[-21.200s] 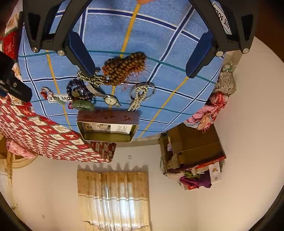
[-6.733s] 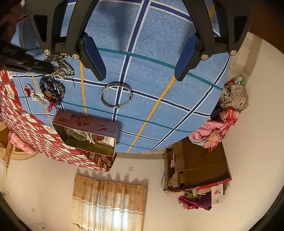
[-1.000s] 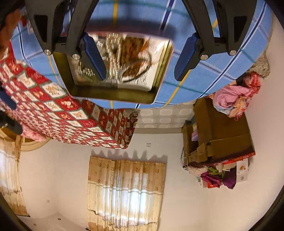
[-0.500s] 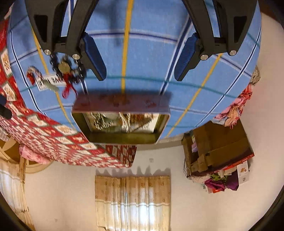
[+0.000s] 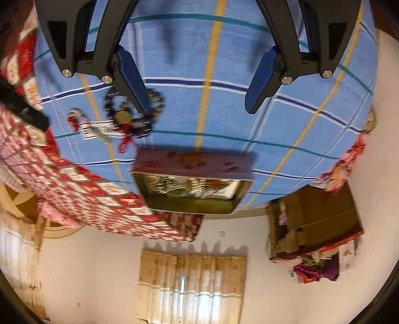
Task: Organize jewelry
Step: 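Grasp the dark bead bracelet's beads with the left tool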
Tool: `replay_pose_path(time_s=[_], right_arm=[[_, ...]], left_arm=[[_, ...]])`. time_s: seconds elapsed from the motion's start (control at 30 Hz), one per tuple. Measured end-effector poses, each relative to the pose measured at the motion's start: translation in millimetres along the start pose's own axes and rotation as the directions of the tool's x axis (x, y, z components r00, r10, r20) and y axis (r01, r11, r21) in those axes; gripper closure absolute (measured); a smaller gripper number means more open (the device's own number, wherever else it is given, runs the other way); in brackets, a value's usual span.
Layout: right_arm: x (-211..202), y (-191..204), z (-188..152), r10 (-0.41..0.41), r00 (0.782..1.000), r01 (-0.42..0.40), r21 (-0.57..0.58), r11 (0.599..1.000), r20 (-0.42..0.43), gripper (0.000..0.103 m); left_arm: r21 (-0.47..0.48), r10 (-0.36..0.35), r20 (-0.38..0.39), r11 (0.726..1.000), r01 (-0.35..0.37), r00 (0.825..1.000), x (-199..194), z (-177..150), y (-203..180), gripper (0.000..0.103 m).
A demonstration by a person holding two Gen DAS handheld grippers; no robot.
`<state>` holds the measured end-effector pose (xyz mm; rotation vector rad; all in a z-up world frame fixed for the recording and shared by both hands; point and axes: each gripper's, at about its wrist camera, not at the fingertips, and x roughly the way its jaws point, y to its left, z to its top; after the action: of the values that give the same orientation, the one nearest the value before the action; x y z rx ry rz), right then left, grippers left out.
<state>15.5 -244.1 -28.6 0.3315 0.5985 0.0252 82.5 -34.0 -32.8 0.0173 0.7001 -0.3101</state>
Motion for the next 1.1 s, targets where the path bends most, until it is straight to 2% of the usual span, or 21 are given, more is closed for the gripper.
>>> replay_pose_path(time_s=[0.13, 0.2, 0.27, 0.33, 0.4, 0.47, 0.57, 0.6, 0.63, 0.67, 0.77, 0.9, 1.1], right_arm=[[-0.9, -4.0, -2.0, 0.004, 1.000, -0.004, 0.014, 1.000, -0.011, 0.055], [-3.0, -6.6, -1.9, 0.000, 1.000, 0.000, 0.022, 1.000, -0.011, 0.055], [-6.0, -10.0, -1.6, -0.006, 1.000, 0.006, 0.029, 1.000, -0.008, 0.055], [-8.9, -15.3, -1.3, -0.014, 1.000, 0.014, 0.036, 0.999, -0.004, 0.055], [-10.3, -21.4, -1.5, -0.019, 1.000, 0.019, 0.051, 0.999, -0.004, 0.055], [-10.1, -25.7, -1.9, -0.018, 1.000, 0.019, 0.066, 0.998, -0.007, 0.055], [-6.1, -31.0, -2.2, -0.012, 1.000, 0.014, 0.091, 0.996, -0.021, 0.055], [-4.6, -32.5, -2.8, -0.007, 1.000, 0.009, 0.100, 0.995, -0.027, 0.055], [-4.2, -33.1, -3.1, -0.005, 1.000, 0.008, 0.104, 0.995, -0.030, 0.055], [-4.2, -33.3, -3.6, -0.004, 1.000, 0.007, 0.106, 0.994, -0.031, 0.055], [-6.9, -32.8, -4.0, -0.005, 1.000, 0.008, 0.101, 0.995, -0.024, 0.055], [-11.1, -33.7, -3.4, -0.014, 1.000, 0.016, 0.098, 0.995, -0.014, 0.055], [-9.6, -32.5, -3.1, -0.012, 1.000, 0.014, 0.107, 0.994, -0.021, 0.055]], left_arm=[[-0.008, -0.105, -0.031, 0.994, 0.104, 0.994, 13.6, 12.1, -19.0, 0.024], [0.018, -0.115, -0.060, 0.993, 0.116, 0.992, 26.8, 15.2, -31.6, 0.024], [0.025, -0.108, -0.105, 0.993, 0.111, 0.989, 42.0, 14.2, -40.5, 0.029], [0.013, -0.120, -0.148, 0.992, 0.123, 0.982, 54.5, 11.3, -44.1, 0.046], [-0.003, -0.138, -0.194, 0.990, 0.140, 0.971, 65.1, 7.5, -46.6, 0.054], [-0.004, -0.124, -0.224, 0.992, 0.126, 0.967, 69.8, 6.1, -47.7, 0.055], [0.001, -0.135, -0.227, 0.990, 0.139, 0.964, 70.5, 7.0, -47.8, 0.060], [0.005, -0.144, -0.228, 0.989, 0.149, 0.963, 69.8, 6.9, -47.9, 0.077], [0.006, -0.172, -0.228, 0.984, 0.178, 0.958, 69.5, 7.5, -47.3, 0.088], [0.007, -0.185, -0.230, 0.981, 0.192, 0.955, 69.1, 7.3, -47.8, 0.088], [0.027, -0.184, -0.204, 0.981, 0.194, 0.962, 61.1, 6.9, -47.9, 0.089], [0.035, -0.223, -0.098, 0.973, 0.227, 0.970, 32.1, 14.3, -43.0, 0.090], [0.014, -0.289, 0.027, 0.957, 0.289, 0.957, -13.3, 27.0, -23.8, 0.090]])
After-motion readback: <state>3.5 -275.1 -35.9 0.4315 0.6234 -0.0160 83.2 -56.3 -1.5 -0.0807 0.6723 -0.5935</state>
